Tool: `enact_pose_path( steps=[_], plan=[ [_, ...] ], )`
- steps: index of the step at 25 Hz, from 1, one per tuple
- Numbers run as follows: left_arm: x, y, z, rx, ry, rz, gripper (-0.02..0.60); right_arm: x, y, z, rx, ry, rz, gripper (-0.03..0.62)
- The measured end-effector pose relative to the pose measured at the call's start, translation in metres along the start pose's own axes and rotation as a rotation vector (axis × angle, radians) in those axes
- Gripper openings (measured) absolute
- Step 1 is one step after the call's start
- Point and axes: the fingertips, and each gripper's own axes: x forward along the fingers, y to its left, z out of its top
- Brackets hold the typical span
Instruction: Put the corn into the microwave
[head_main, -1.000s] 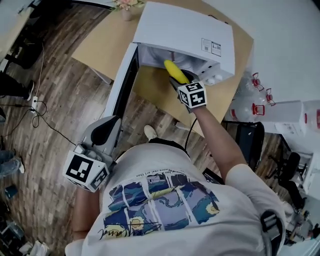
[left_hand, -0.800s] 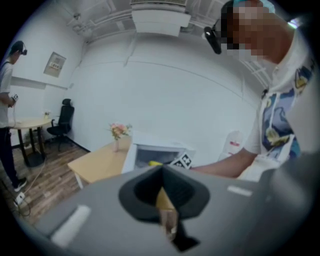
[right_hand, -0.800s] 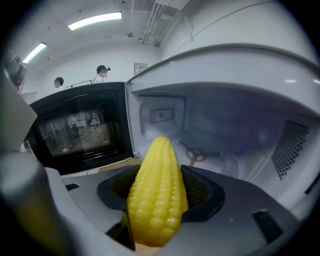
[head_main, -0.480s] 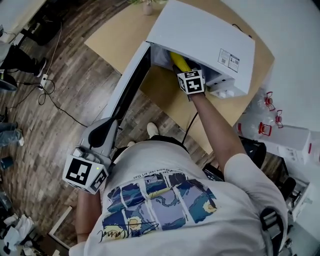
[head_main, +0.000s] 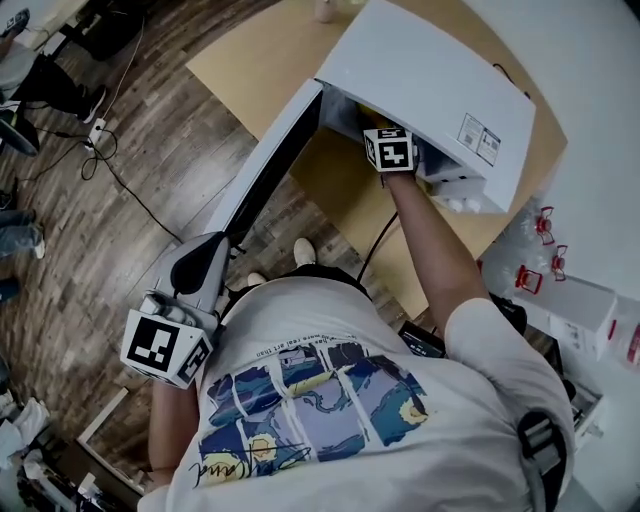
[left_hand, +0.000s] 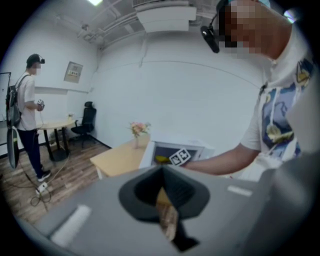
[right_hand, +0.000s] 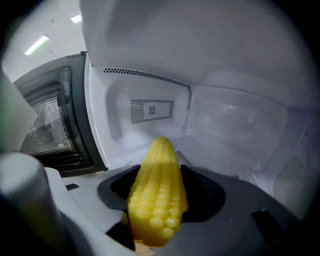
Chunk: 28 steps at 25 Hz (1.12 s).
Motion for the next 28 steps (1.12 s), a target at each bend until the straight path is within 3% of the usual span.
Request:
enact_pose_path(
  steps=[7, 22, 28],
  plan=[
    [0.003, 0.005, -0.001, -0.007, 0.013, 0.01, 0.009, 0.009, 0.002, -0.001, -0.032, 0.026, 0.001, 0.253],
    [0.014, -0.002, 0.005, 0.029, 0.014, -0.062, 0.009, -0.005, 0.001, -0.007, -0.03, 0.043, 0.006, 0.258],
    [0.008, -0.006, 0.004, 0.068, 0.008, -0.127, 0.009, -0.033, 0.001, -0.016, 0.002, 0.041, -0.038, 0.261]
  ],
)
